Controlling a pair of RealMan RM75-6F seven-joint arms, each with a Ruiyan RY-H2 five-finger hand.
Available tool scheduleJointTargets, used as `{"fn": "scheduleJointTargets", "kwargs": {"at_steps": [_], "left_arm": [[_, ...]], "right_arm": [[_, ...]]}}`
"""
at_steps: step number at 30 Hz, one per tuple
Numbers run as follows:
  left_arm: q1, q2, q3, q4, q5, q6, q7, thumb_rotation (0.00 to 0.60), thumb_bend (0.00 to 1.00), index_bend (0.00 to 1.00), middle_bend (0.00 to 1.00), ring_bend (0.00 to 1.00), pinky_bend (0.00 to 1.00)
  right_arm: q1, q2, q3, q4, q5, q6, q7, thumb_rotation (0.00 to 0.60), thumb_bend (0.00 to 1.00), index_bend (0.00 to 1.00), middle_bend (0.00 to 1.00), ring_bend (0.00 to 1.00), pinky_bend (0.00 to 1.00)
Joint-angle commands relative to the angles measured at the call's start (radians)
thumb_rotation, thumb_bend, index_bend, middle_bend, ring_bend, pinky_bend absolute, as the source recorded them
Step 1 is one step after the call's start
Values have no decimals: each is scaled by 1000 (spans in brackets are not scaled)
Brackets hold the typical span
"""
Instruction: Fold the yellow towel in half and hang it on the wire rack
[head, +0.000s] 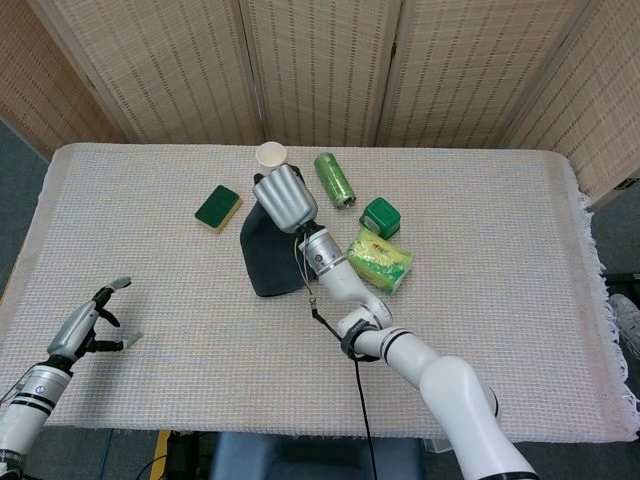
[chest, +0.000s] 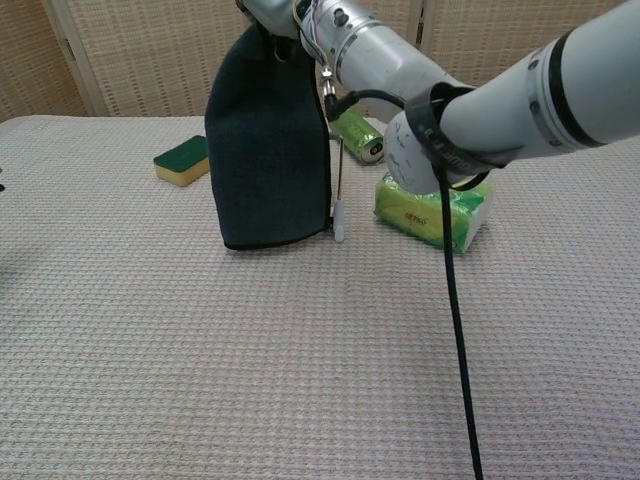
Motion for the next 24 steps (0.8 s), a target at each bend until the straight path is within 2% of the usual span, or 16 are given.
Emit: {"fn": "scheduleJointTargets", "kwargs": {"at_steps": [1, 4, 6, 8, 13, 16, 24], "left_arm": [[3, 3, -1, -2, -2, 2, 1, 600, 282, 16, 127, 70, 467], [5, 6, -1, -4, -3, 2, 2, 600, 282, 16, 127, 70, 467], [5, 7, -2, -6, -3, 2, 4, 600, 282, 16, 127, 70, 467], [6, 8, -3, -8, -1, 3, 5, 600, 282, 16, 127, 70, 467], [3, 9, -4, -13, 2, 1, 19, 600, 282, 16, 127, 70, 467], [3, 14, -7, -18, 2, 4, 23, 600, 282, 16, 127, 70, 467], [-3, 13, -17, -23, 4, 18, 81, 600, 282, 16, 127, 70, 463]], "right_arm": [[17, -21, 8, 31, 15, -14, 9, 600, 443, 377, 917, 1000, 1000], [22, -28, 9, 43, 20, -16, 22, 600, 437, 145, 916, 1000, 1000], [20, -27, 5, 44, 18, -14, 32, 600, 435, 47, 915, 1000, 1000], [14, -24, 2, 39, 20, -11, 40, 600, 434, 2, 909, 1000, 1000], [-16, -1, -17, -2, 10, 10, 54, 600, 432, 0, 897, 1000, 1000], [-54, 32, -32, -63, -2, 46, 60, 600, 432, 0, 893, 1000, 1000], [-249, 205, -82, -400, 9, 143, 14, 600, 432, 0, 890, 1000, 1000]]}}
